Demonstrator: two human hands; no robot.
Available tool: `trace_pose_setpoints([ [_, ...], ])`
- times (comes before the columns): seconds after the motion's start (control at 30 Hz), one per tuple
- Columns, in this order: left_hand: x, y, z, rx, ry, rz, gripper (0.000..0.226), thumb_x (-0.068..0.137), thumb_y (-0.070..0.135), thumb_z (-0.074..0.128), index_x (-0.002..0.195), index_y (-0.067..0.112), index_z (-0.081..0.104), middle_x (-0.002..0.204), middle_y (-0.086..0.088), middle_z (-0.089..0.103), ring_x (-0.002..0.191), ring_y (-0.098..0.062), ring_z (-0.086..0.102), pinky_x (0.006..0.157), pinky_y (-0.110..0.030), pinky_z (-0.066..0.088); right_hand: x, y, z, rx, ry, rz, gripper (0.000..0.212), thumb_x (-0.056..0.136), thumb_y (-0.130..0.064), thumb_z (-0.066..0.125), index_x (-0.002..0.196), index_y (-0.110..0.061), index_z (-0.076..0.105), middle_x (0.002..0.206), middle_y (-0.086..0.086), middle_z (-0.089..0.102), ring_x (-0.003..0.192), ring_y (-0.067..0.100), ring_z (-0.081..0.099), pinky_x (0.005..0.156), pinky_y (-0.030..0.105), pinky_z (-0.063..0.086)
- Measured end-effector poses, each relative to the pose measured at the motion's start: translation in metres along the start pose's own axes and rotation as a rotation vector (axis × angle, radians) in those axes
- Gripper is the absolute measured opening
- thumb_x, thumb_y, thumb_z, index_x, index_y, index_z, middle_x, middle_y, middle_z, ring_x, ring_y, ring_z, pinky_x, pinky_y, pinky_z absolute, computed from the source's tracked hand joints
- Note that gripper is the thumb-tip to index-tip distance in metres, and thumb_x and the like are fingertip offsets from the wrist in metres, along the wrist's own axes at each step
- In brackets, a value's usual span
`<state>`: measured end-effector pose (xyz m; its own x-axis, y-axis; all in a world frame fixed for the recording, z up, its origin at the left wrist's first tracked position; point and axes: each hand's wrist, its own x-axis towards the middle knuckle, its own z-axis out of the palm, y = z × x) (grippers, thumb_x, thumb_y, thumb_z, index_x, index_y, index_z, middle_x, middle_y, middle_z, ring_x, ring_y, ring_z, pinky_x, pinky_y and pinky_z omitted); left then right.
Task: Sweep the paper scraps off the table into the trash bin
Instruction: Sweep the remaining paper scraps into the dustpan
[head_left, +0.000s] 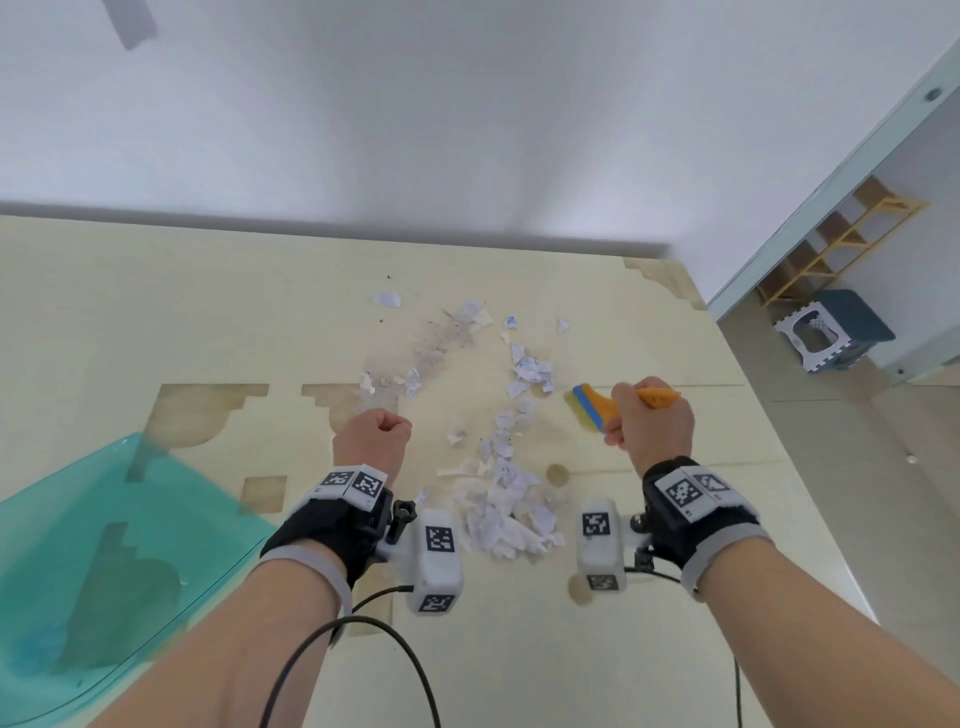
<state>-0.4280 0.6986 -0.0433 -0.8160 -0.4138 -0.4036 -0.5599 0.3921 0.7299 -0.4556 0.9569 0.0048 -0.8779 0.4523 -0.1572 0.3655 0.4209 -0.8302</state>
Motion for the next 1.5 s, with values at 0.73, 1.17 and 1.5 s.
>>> trace_pose_setpoints([
  [0.73, 0.047, 0.023, 0.029, 0.054, 0.021, 0.019, 0.012, 0.089, 0.021, 0.058, 0.078, 0.025, 0.063, 0.073, 0.007, 0.061, 0.075, -0.017, 0.058, 0.071, -0.026, 0.045, 0.102, -0.028, 0.035, 0.115, -0.060, -0.098, 0.015, 0.079, -0.020, 0.056, 0.066, -0.014, 0.052, 0.057, 0.010, 0.063, 0.044, 0.017, 0.056, 0.049, 0.025, 0.045],
  [1.17, 0.072, 0.033, 0.033, 0.043, 0.036, 0.046, 0.013, 0.089, 0.018, 0.056, 0.090, 0.017, 0.070, 0.084, -0.002, 0.069, 0.079, -0.019, 0.061, 0.078, -0.029, 0.050, 0.131, -0.034, 0.059, -0.157, -0.207, -0.075, 0.018, 0.077, -0.022, 0.056, 0.066, -0.008, 0.055, 0.056, 0.011, 0.063, 0.051, 0.025, 0.058, 0.070, 0.039, 0.051],
  [1.5, 0.081, 0.036, 0.031, 0.035, 0.037, 0.042, 0.013, 0.089, 0.018, 0.057, 0.089, 0.017, 0.070, 0.087, -0.001, 0.070, 0.089, -0.022, 0.065, 0.081, -0.030, 0.051, 0.137, -0.048, 0.080, -0.054, -0.137, -0.223, 0.009, 0.086, -0.023, 0.059, 0.087, -0.014, 0.058, 0.080, 0.008, 0.066, 0.070, 0.021, 0.062, 0.060, 0.016, 0.044],
])
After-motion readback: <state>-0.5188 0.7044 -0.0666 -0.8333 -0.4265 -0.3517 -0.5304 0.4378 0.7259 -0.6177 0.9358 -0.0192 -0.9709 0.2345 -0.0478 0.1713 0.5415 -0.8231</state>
